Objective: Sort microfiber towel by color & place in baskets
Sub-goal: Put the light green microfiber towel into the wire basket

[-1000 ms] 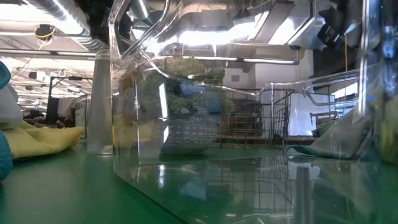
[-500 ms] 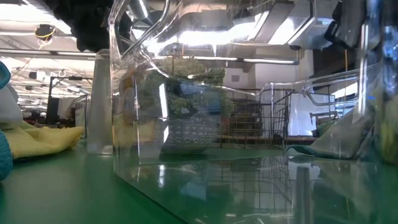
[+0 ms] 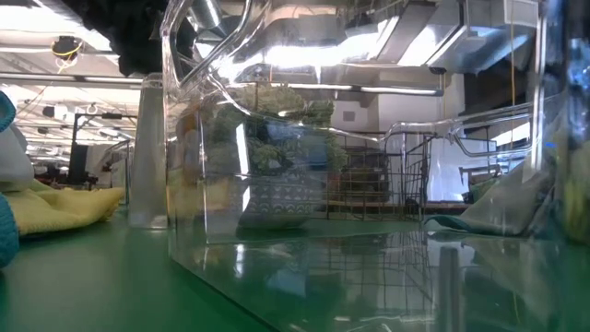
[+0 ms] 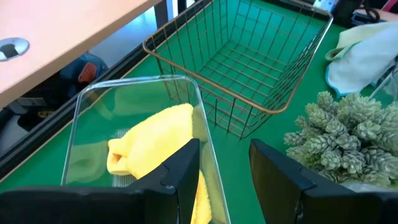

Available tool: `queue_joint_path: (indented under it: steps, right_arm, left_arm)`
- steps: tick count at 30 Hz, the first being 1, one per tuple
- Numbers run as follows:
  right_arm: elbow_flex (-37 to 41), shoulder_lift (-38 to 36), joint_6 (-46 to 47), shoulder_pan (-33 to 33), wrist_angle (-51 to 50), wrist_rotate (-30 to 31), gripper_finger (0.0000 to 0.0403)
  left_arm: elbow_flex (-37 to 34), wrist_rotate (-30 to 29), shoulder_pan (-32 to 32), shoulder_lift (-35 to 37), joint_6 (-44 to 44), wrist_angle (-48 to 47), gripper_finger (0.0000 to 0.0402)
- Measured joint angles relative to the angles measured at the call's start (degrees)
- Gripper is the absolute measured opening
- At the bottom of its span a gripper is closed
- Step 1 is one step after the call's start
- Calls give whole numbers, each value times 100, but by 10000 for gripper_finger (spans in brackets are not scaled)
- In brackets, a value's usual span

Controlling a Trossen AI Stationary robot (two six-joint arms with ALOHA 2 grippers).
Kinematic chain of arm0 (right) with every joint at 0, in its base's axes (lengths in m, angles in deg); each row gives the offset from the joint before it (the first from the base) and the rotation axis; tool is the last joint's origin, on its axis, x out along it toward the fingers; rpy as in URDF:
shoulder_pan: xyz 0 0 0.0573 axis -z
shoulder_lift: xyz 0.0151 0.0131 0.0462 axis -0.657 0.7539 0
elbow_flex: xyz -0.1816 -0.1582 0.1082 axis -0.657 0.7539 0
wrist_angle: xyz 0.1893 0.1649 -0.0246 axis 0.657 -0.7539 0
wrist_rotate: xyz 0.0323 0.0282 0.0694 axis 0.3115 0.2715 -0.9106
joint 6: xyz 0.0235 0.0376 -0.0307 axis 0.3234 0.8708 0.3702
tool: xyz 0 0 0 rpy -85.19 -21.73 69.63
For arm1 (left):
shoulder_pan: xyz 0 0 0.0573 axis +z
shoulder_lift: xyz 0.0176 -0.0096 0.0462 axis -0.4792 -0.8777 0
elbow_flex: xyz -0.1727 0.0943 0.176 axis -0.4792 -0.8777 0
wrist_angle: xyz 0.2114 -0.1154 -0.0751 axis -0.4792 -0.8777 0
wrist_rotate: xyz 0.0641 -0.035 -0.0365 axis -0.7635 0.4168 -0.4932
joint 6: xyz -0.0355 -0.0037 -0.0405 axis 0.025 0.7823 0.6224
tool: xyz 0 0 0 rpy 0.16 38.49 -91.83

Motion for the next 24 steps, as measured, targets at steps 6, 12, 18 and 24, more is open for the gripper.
queue_joint_path:
  steps: [6,12,18,24]
  right_arm:
    - [0,70,1064,-414,-485,-2,147]
    - [0,70,1938,-607,-1807,-89,147]
    - [0,68,2371,-589,-2776,-414,147]
    - [0,70,2380,-589,-2779,134,147]
  left_arm:
    - [0,-1,0,-2,-13,19,133]
    - [0,1,0,-2,-12,19,133]
    - [0,3,0,-2,-11,19,133]
    - [0,3,0,-2,-8,19,133]
